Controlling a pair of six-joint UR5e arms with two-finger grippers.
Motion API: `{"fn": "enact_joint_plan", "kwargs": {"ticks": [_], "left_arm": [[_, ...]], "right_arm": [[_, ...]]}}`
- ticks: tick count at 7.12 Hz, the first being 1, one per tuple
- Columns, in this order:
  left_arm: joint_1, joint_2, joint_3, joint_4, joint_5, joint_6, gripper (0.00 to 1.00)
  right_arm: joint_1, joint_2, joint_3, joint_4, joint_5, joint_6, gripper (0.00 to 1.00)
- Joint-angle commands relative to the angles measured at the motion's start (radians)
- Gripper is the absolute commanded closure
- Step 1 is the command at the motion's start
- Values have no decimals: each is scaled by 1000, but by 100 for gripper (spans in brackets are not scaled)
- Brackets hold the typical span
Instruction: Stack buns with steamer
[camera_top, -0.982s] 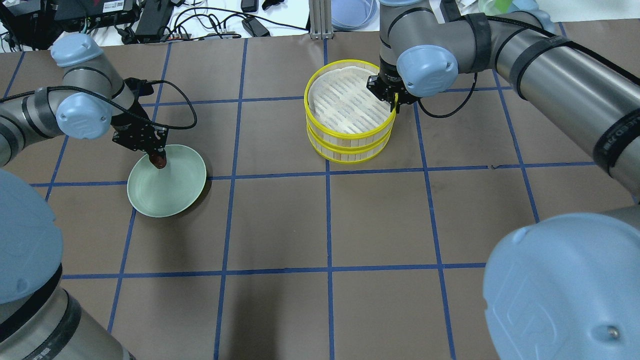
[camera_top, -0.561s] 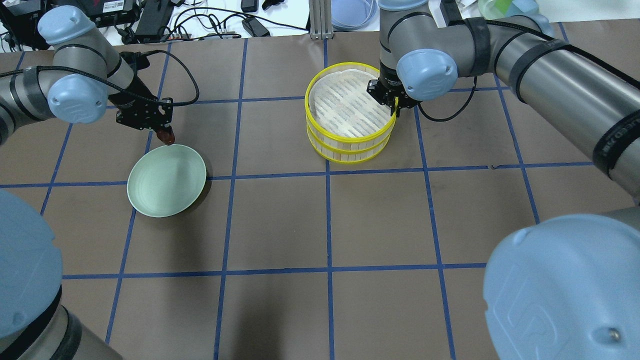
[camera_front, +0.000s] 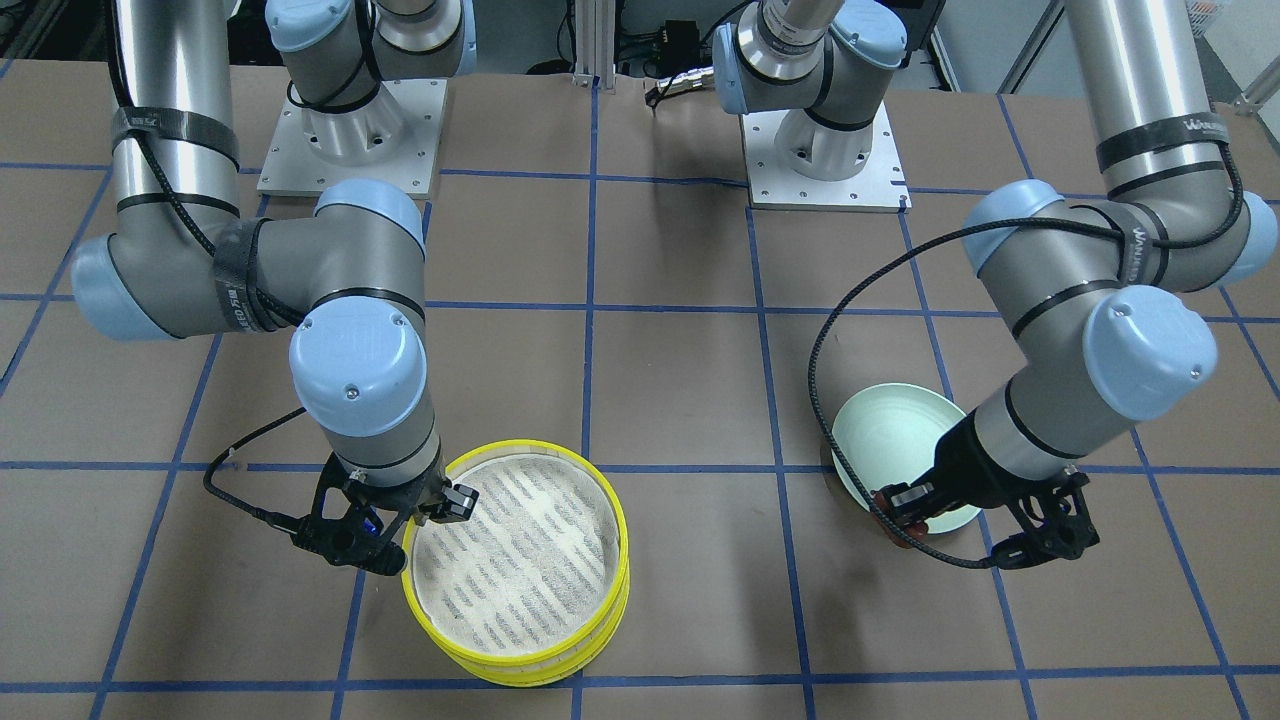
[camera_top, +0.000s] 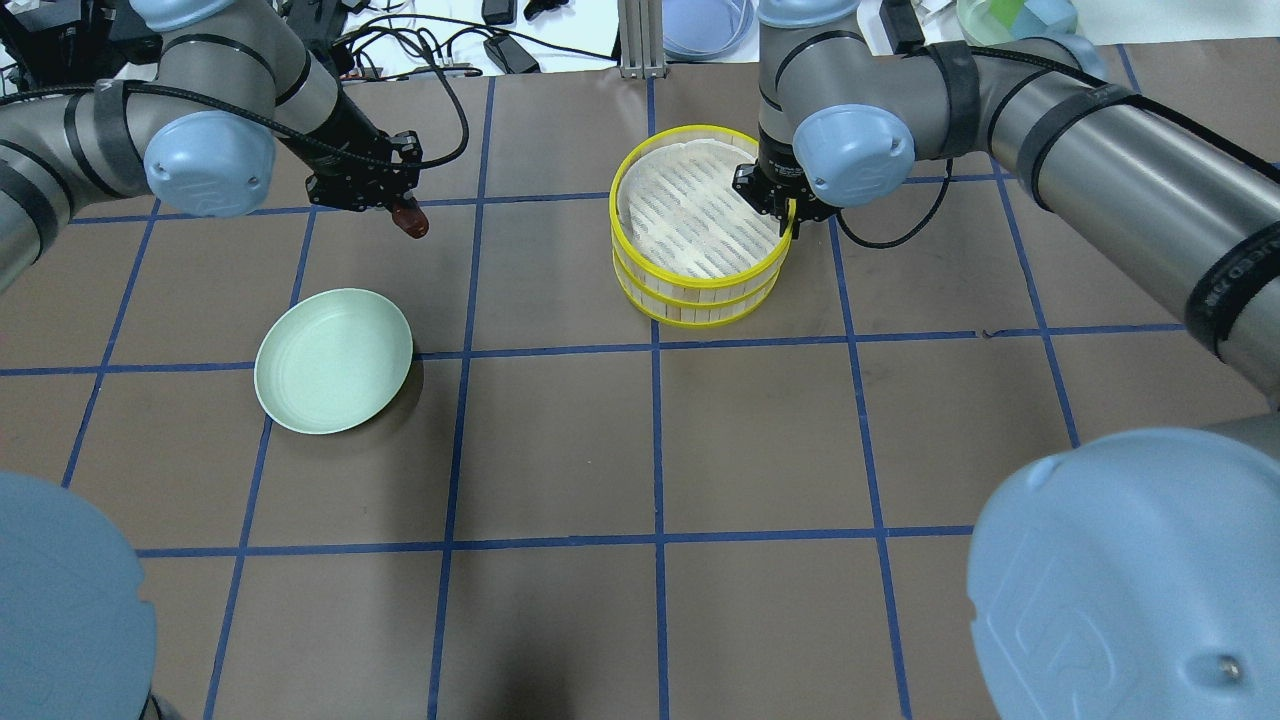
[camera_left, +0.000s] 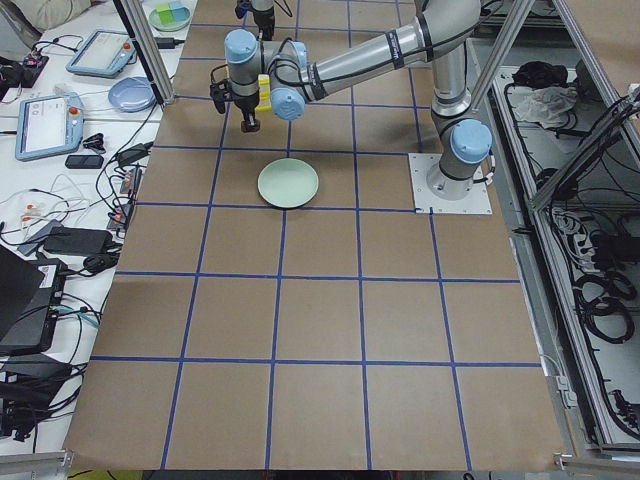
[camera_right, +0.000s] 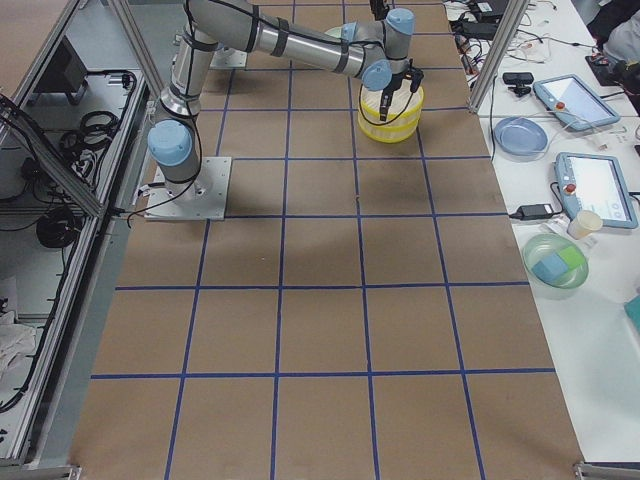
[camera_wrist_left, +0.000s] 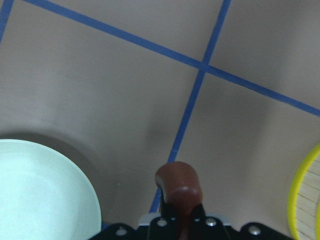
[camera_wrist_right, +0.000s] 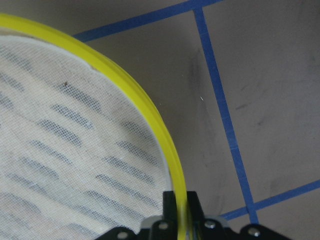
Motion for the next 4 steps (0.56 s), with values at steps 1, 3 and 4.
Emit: {"fn": "enact_joint_plan", "kwargs": {"ticks": [1, 3, 4], "left_arm": [[-22, 27, 19, 0, -47, -51, 100], [-61, 49, 22, 6, -100, -161, 100], [-82, 43, 21, 52, -105, -221, 100]], "right_arm": [[0, -2, -4, 0, 1, -1, 80], [-2, -20, -12, 0, 6, 1, 73], [-2, -21, -15, -4, 6, 1, 65]]}}
